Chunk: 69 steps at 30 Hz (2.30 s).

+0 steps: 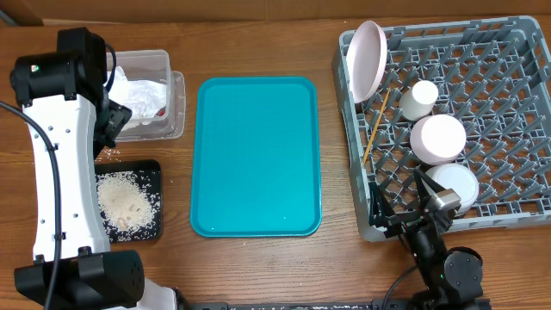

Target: Sort waste into correct bins and load items into the dishwasher

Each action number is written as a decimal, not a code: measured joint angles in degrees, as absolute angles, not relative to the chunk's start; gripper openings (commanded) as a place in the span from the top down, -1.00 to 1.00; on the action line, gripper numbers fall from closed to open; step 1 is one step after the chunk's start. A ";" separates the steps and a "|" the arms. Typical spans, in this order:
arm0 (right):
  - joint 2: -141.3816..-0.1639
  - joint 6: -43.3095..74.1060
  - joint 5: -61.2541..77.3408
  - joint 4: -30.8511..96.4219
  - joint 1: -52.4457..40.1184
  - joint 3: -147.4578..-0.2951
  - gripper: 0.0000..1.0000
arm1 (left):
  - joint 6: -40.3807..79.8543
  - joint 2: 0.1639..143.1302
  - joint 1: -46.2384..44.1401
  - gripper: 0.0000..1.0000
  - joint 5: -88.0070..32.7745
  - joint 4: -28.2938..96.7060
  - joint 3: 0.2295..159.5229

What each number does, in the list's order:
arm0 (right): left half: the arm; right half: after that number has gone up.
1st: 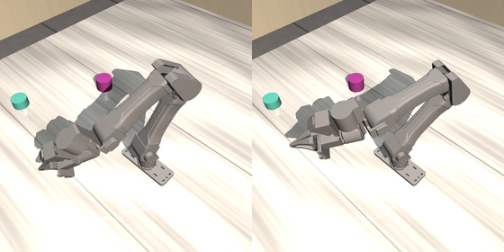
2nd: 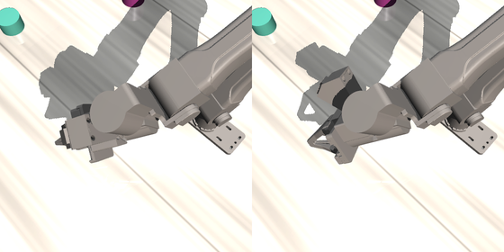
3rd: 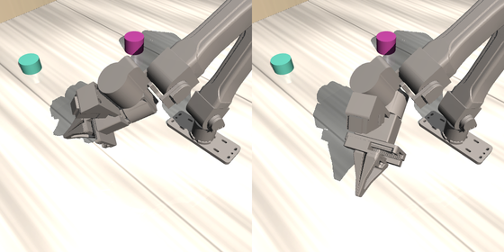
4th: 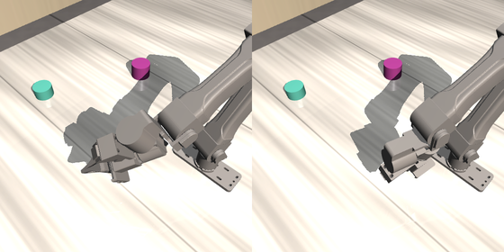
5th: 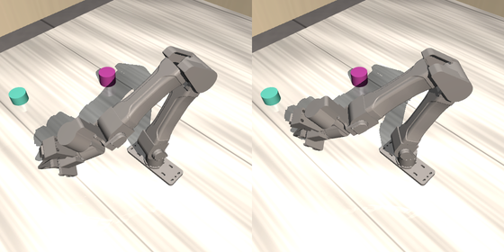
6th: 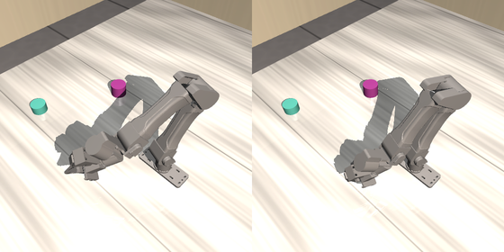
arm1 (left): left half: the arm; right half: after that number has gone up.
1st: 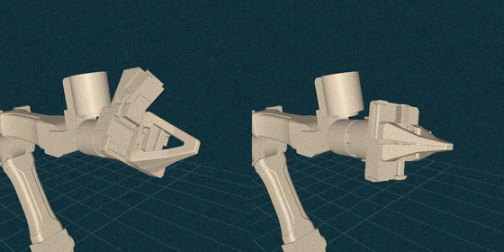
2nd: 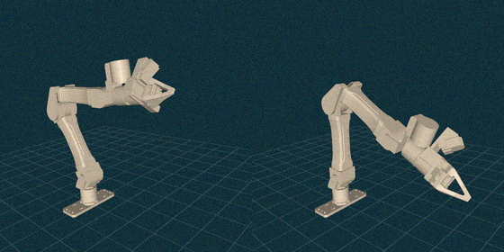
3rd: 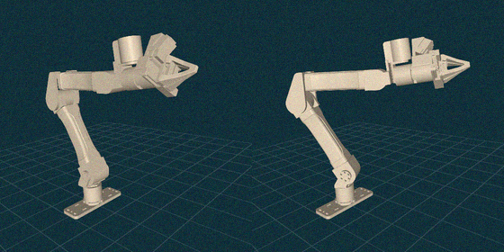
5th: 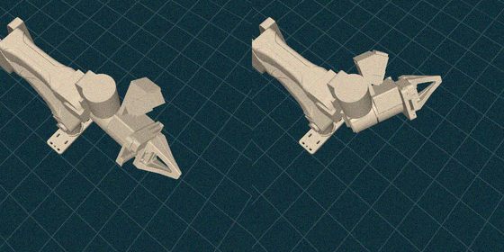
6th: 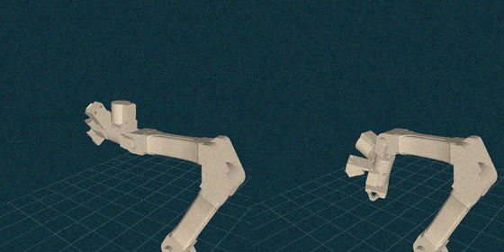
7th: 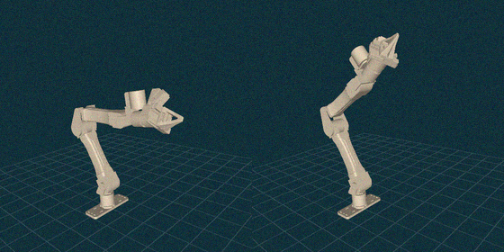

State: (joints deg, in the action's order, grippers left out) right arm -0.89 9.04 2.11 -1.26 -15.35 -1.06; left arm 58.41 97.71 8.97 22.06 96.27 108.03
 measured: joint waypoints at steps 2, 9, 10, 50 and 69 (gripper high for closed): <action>-0.84 8.97 0.78 -1.61 -15.33 -1.06 -1.00 | 58.41 97.69 8.97 -1.00 22.06 96.25 108.03; -0.86 8.93 -4.71 3.53 -15.31 -1.06 -1.00 | 58.41 97.71 8.97 -1.00 22.06 96.25 108.03; -0.84 8.67 -5.39 4.21 -15.27 -1.06 -0.99 | 58.41 97.71 8.97 -1.00 22.06 96.25 108.03; -0.84 6.15 -6.17 4.36 -14.59 -1.06 -0.99 | 58.41 97.71 8.97 -0.99 22.06 96.25 108.03; -0.84 6.17 -6.17 4.34 -14.59 -1.06 -0.99 | 46.59 97.71 8.97 -1.00 21.58 96.62 108.03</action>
State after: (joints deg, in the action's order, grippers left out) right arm -0.84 6.17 -6.17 4.34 -14.59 -1.06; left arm 46.59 97.71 8.97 21.58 96.62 108.03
